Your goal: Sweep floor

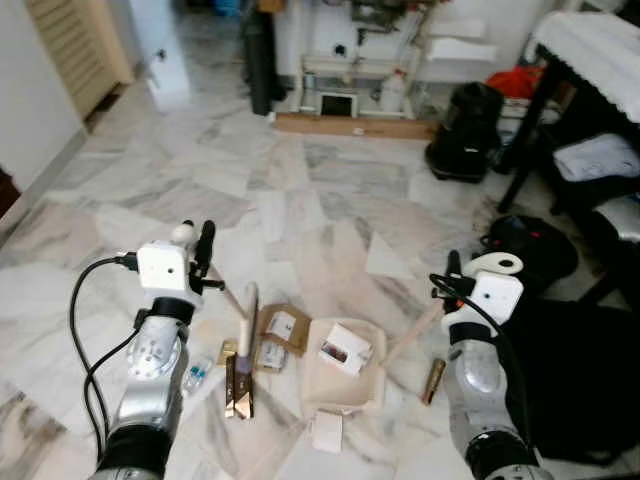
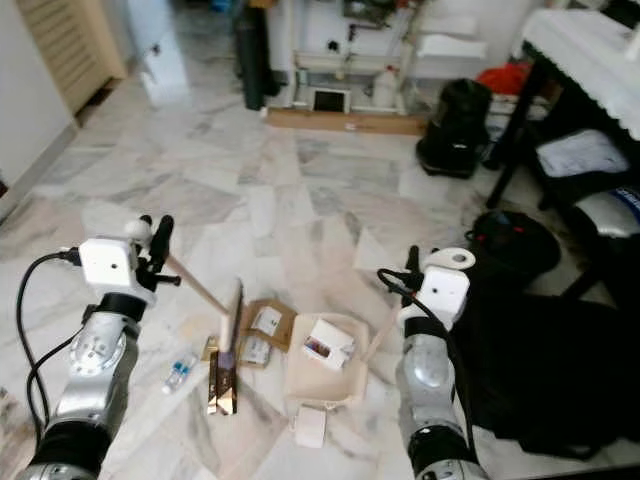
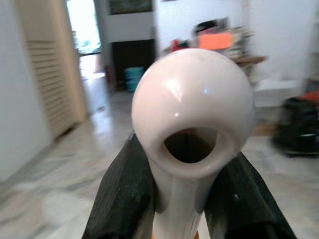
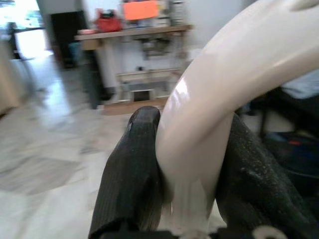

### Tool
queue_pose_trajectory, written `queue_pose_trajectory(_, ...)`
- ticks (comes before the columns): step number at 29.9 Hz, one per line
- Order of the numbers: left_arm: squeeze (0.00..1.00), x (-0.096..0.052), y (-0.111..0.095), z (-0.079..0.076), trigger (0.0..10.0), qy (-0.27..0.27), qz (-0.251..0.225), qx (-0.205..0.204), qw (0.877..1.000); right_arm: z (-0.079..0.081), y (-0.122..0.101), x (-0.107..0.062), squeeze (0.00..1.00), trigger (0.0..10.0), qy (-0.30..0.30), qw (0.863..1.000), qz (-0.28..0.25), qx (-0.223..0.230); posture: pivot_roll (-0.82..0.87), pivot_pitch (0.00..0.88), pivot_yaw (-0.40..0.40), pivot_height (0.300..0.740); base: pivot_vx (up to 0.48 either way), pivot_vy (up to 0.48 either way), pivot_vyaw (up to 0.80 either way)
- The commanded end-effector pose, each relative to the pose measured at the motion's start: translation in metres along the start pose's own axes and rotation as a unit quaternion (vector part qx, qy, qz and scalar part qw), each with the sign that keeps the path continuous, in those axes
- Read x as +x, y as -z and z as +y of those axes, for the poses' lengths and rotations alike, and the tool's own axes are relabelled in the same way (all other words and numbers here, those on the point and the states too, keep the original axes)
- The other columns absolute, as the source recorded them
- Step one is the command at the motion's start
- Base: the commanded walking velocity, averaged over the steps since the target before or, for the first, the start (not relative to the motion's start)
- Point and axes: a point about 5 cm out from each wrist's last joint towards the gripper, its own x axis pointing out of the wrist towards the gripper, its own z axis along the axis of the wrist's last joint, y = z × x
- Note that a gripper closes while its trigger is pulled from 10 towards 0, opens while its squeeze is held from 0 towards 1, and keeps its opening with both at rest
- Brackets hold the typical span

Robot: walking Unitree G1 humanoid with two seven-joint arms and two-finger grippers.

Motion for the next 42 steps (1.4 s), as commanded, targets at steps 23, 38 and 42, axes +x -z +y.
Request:
queue_pose_trajectory(23, 0.0, -0.005, -0.01, 0.01, 10.0, -0.026, 0.005, 0.009, 1.0, 0.008, -0.016, 0.0, 0.0, 10.0, -0.021, 0.999, -0.034, 0.017, 0.05, 0.0, -0.035, 0.74, 0.0, 0.0, 0.8)
queue_pose_trajectory(38, 0.0, -0.016, -0.003, 0.002, 10.0, -0.038, 0.026, -0.02, 0.999, 0.005, -0.018, -0.003, 0.0, 10.0, -0.029, 0.999, -0.032, 0.013, 0.03, 0.0, -0.048, 0.74, 0.0, 0.0, 0.8)
queue_pose_trajectory(42, 0.0, -0.017, -0.002, -0.003, 10.0, -0.033, 0.029, -0.026, 0.999, 0.005, -0.019, -0.005, 0.0, 10.0, -0.03, 0.999, -0.033, 0.015, 0.02, 0.0, -0.042, 0.74, 0.0, 0.0, 0.8)
